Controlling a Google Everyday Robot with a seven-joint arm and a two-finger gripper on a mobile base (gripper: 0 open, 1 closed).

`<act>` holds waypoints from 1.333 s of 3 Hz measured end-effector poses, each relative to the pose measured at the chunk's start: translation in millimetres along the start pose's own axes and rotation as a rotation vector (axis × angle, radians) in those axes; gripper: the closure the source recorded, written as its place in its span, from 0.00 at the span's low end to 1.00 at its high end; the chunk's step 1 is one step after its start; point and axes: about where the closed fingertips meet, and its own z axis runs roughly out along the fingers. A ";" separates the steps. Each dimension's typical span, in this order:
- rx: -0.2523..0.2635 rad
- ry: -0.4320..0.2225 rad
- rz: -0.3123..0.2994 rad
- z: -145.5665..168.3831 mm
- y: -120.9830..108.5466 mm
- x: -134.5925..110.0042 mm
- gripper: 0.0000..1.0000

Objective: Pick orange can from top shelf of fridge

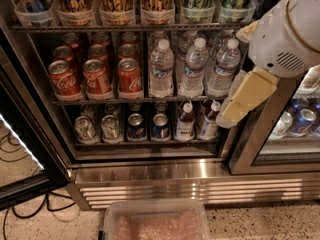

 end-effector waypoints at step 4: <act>0.177 -0.203 0.132 43.4 1.7 -84.0 0.00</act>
Offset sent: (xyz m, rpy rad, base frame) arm 0.0106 0.0489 -0.0191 0.2534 -0.1213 -0.1819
